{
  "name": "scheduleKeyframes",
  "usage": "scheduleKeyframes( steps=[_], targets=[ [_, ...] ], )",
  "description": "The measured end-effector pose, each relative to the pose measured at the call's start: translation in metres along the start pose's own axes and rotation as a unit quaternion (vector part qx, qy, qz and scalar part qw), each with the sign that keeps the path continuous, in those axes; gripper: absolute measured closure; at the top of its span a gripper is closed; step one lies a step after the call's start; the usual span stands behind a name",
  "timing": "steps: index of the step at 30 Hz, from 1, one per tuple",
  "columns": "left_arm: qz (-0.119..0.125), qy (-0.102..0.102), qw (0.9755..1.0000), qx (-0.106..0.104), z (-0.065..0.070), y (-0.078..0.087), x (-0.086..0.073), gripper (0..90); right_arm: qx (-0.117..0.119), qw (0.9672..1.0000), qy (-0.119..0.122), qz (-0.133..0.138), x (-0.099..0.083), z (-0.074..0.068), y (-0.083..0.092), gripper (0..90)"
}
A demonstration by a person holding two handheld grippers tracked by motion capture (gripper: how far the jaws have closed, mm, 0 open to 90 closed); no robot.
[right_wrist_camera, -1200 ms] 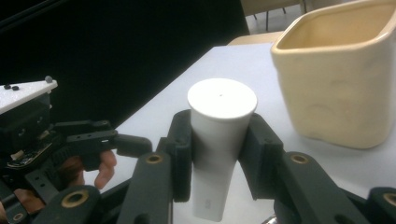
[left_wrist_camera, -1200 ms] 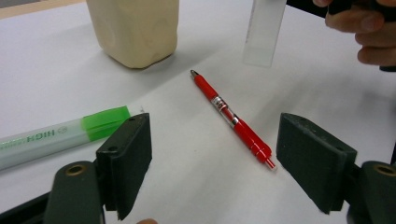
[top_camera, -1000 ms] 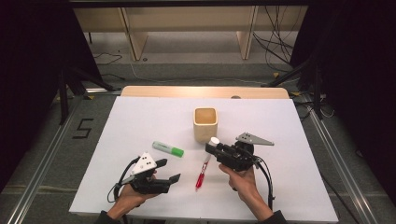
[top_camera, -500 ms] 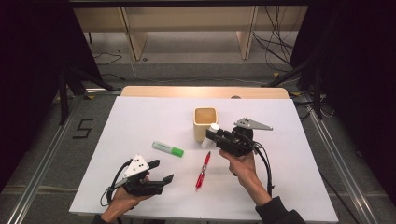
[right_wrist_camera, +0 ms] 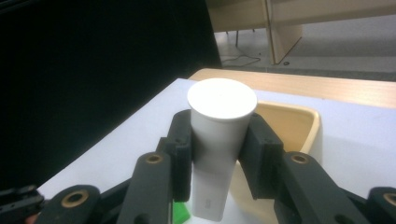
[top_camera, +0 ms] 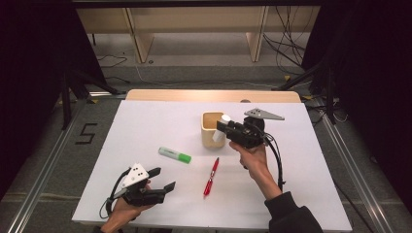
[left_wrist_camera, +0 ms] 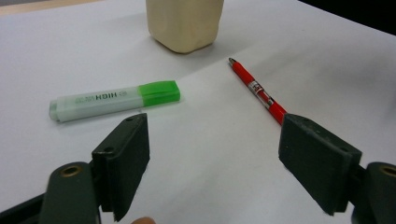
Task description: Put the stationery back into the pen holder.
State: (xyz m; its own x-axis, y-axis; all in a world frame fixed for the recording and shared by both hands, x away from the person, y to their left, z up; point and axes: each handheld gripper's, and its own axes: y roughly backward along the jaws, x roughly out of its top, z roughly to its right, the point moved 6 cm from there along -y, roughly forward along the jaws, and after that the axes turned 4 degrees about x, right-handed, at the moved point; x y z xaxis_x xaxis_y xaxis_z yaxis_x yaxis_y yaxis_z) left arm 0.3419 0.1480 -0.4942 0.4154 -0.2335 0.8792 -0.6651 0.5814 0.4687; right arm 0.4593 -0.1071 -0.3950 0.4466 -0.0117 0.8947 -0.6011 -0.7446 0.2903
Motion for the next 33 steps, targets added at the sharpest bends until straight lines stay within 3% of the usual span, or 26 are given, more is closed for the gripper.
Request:
scheduleKeyframes(
  steps=[12,20,33],
  targets=[
    [0.001,0.003,1.0000,0.004,-0.003,0.003,0.000,22.0,-0.014,0.9998,-0.009,0.010,0.022,0.008,-0.008,67.6],
    [0.003,0.007,0.9999,0.009,-0.005,0.003,0.001,21.0,-0.038,0.9991,-0.010,0.016,0.034,0.018,-0.014,67.5],
    [-0.002,0.002,1.0000,0.009,-0.005,0.001,-0.001,20.8,-0.066,0.9977,-0.009,-0.002,0.027,0.032,-0.033,67.5]
  ],
)
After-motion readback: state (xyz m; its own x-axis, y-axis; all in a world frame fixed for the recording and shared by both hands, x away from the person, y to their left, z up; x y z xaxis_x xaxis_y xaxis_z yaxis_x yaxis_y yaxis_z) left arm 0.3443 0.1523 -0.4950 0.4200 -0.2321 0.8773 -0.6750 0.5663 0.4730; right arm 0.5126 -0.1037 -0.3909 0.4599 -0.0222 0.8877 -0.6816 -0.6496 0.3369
